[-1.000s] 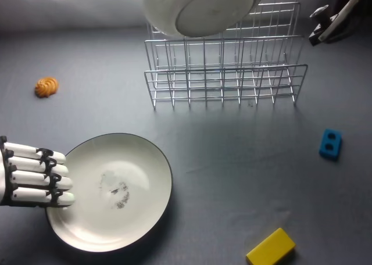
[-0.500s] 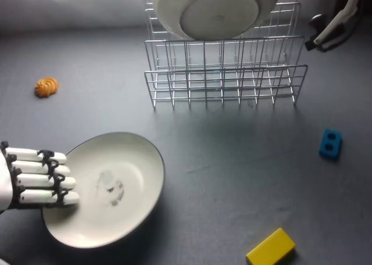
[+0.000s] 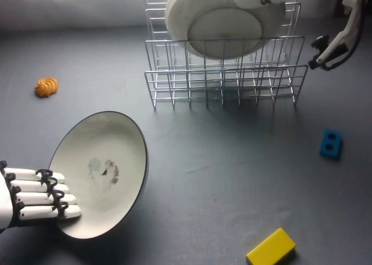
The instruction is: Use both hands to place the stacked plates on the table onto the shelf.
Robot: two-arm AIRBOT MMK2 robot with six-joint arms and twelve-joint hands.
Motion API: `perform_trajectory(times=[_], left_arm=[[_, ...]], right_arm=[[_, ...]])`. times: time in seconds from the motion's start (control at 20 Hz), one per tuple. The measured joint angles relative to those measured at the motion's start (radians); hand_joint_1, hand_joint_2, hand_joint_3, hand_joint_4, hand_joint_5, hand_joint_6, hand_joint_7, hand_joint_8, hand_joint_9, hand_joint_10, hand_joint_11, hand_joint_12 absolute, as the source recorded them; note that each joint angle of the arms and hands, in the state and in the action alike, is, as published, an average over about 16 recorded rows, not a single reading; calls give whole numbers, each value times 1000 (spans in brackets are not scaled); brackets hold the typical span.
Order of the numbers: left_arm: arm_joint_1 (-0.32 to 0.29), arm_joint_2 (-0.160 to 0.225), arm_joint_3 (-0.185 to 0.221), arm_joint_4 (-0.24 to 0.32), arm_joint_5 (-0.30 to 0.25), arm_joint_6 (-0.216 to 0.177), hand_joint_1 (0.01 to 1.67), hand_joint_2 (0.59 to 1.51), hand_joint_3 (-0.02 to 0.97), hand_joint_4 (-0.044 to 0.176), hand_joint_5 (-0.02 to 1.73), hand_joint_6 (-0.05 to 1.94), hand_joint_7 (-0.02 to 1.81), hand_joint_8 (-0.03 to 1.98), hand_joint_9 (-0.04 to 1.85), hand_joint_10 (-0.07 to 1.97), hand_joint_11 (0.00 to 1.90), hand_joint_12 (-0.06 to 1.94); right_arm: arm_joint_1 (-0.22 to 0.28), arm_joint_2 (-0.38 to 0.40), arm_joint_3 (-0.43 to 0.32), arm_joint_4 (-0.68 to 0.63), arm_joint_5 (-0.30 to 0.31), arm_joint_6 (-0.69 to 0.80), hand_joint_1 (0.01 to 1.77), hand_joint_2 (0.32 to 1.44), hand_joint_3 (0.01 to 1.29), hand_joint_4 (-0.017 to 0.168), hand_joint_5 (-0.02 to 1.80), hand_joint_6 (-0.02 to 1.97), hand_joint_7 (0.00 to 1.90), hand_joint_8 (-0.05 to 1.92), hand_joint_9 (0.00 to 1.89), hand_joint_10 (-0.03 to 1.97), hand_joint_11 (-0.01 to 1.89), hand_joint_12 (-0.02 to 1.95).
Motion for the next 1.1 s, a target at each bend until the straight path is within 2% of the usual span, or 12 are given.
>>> perform_trajectory(times=[0.1, 0.25, 0.55, 0.8, 0.95, 1.1], left_arm=[[7, 0, -6, -11, 3, 0, 12, 1108, 12, -10, -5, -23, 1, -6, 13, 4, 16, -21], [12, 0, -14, -23, 7, 0, 13, 1109, 12, -10, -5, -23, 0, -8, 12, 2, 16, -21], [6, -3, -25, -30, 14, 0, 13, 1112, 12, -10, -5, -23, -1, -12, 7, 2, 16, -19], [1, -8, -32, -33, 17, 0, 13, 1114, 12, -10, -5, -23, -2, -14, 1, 5, 16, -18], [1, -11, -32, -35, 13, 0, 13, 1116, 11, -10, -5, -23, -2, -14, -2, 7, 16, -17], [4, -14, -28, -36, 4, 0, 13, 1117, 11, -10, -5, -23, -2, -14, -5, 7, 15, -16]], right_arm=[[-11, -5, 11, 4, 0, -2, 1251, 1136, 12, -9, 703, 1243, 877, 1033, 885, 696, 657, 1290], [-25, -12, 25, 11, 3, -4, 1202, 1158, 12, -8, 671, 1133, 865, 878, 859, 557, 606, 1301], [-39, -18, 37, 18, 8, -5, 1136, 1158, 12, -6, 690, 743, 881, 475, 822, 433, 515, 1317], [-30, -13, 25, -6, 20, -7, 1087, 1146, 12, -4, 714, 388, 894, 145, 795, 354, 450, 1320], [-16, -1, 4, -62, 41, -17, 1068, 1128, 12, -3, 729, 223, 903, 72, 787, 310, 422, 1323], [6, 19, -36, -148, 77, -45, 1053, 1114, 12, -3, 733, 187, 891, 45, 773, 294, 387, 1340]])
